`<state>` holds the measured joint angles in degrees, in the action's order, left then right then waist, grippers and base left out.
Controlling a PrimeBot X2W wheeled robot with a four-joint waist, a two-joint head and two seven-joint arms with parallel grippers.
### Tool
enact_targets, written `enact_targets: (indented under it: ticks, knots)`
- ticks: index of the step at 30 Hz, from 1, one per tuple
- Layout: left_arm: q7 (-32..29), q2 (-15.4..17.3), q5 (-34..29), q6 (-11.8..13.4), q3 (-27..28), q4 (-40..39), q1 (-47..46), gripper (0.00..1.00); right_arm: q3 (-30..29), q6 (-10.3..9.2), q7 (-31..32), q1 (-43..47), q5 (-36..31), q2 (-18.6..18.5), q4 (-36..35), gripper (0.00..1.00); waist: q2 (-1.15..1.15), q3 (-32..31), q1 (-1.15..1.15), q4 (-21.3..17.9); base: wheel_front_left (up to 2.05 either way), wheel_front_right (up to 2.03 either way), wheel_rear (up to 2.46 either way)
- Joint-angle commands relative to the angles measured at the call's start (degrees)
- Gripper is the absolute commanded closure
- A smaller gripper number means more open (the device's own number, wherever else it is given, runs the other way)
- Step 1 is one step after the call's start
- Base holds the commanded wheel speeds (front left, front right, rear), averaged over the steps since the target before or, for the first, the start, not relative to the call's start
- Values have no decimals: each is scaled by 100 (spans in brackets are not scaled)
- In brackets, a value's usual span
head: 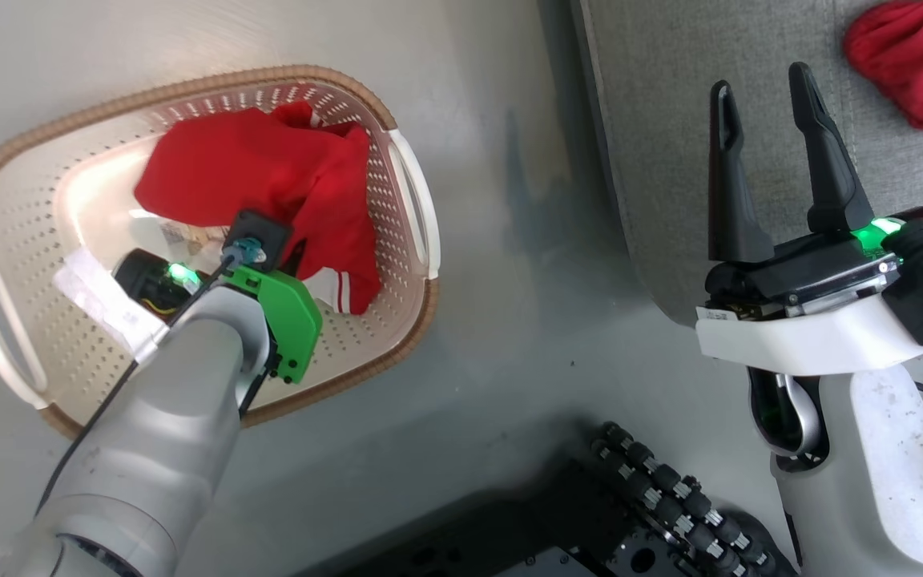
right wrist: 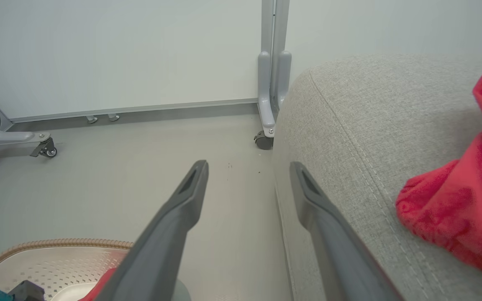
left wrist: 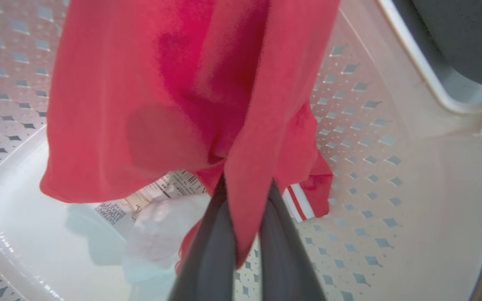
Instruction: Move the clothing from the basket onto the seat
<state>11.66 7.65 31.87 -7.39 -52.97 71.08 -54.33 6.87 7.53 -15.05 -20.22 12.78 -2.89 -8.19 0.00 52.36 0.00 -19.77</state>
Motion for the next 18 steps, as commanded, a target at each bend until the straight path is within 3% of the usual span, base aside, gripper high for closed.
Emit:
enact_targets:
  ticks: [1,8,18]
  knots:
    - [103,-43,52,-2,18,-30,121,100,-16,-8,-16,80,-100,-1,45,0,0,-440,0,267,0,0,0]
    - [348,-88,189,13,183,-414,415,100,-148,-8,133,226,-342,-3,126,0,0,-1145,0,679,0,0,0]
    - [354,150,6,204,914,-2159,1262,100,-330,-8,540,543,-596,-7,45,0,0,-2076,0,1243,0,0,0]
